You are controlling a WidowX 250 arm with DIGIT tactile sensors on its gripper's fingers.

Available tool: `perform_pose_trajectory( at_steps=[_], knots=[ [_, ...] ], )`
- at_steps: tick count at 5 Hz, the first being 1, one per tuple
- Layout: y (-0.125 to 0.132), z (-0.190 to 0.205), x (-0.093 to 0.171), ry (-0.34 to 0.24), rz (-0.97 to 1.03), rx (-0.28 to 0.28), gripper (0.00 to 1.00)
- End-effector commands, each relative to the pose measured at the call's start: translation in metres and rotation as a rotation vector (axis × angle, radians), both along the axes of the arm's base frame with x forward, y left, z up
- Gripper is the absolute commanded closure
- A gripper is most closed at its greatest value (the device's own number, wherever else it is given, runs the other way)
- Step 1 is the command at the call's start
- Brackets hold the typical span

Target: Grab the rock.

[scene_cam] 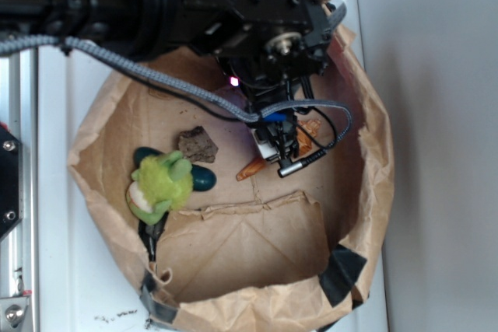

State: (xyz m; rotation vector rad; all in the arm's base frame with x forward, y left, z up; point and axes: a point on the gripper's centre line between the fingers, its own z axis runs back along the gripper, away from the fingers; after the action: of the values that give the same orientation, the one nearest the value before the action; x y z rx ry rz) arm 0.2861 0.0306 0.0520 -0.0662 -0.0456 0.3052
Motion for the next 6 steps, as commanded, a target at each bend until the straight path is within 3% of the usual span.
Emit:
perform_pose_trajectory(
  at_steps=[1, 5, 6],
  knots=[
    [0.000, 0.015, -0.014, -0.068, 0.000, 0.016, 0.00],
    [-0.018, 0.000, -0.041, -0.056, -0.001, 0.046, 0.00],
    [-0.026, -0.001, -0.041, -0.030, 0.081, 0.016, 0.00]
  ],
)
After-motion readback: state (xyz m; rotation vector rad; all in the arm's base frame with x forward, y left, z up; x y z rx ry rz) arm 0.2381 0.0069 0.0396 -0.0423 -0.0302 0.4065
